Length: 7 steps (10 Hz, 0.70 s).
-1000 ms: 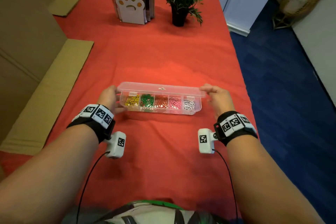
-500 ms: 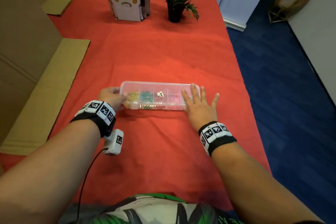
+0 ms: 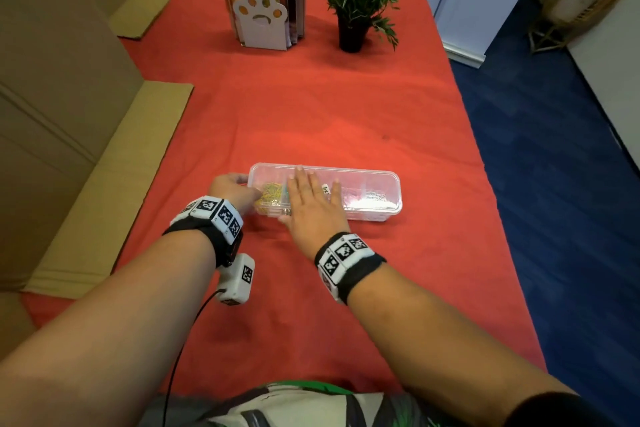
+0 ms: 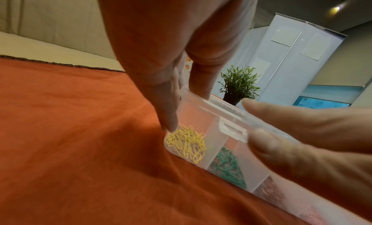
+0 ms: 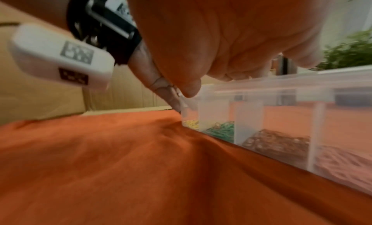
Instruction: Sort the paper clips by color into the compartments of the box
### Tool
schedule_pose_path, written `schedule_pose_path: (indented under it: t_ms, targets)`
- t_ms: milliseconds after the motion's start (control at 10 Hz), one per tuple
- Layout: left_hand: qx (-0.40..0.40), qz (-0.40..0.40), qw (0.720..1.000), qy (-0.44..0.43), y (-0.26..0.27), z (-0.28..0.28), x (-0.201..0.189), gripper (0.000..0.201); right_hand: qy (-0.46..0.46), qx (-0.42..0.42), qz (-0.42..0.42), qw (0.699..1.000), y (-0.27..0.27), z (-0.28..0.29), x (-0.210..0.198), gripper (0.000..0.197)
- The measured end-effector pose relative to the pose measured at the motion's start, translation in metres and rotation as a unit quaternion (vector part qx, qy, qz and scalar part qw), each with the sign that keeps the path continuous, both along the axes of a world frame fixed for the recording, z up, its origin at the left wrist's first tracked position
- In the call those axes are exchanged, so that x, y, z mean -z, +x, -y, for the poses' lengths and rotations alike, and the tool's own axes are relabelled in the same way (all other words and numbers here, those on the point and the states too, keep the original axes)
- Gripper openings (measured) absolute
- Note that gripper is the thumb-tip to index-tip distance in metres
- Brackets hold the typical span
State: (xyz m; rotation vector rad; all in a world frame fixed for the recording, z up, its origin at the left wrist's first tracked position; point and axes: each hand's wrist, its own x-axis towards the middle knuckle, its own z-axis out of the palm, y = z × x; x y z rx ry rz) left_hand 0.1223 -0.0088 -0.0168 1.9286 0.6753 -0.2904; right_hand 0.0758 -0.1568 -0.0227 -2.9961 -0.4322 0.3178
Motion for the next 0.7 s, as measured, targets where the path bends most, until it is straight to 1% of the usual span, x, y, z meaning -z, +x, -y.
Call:
schedule_pose_path:
  t_ms: [100,200,400,500,600,700]
  targets:
    - [0.008,-0.001,1.000,0.004,0.000,0.000,0.000,0.033,-0.029,0.003,0.009,1.000,0.004,-0.011,0.007,0.071]
    - [0.013,0.007,1.000,0.012,0.002,-0.001,0.002,0.033,-0.037,0.014,0.015,0.999,0.004,-0.015,0.010,0.064]
    - [0.025,0.023,0.999,0.040,0.000,-0.001,0.002,0.030,-0.032,0.015,0.001,0.999,0.004,-0.015,0.009,0.062]
    - [0.025,0.010,0.999,0.033,-0.001,-0.003,0.004,0.029,-0.007,-0.010,-0.016,1.000,0.002,-0.005,0.003,0.067]
    - [0.027,0.001,0.999,0.020,0.004,-0.002,0.004,0.032,0.021,-0.043,-0.010,0.999,-0.006,0.011,-0.020,0.067]
    - [0.035,0.010,0.999,0.027,-0.002,-0.001,0.000,0.039,0.047,-0.036,-0.010,0.998,-0.032,0.042,-0.045,0.059]
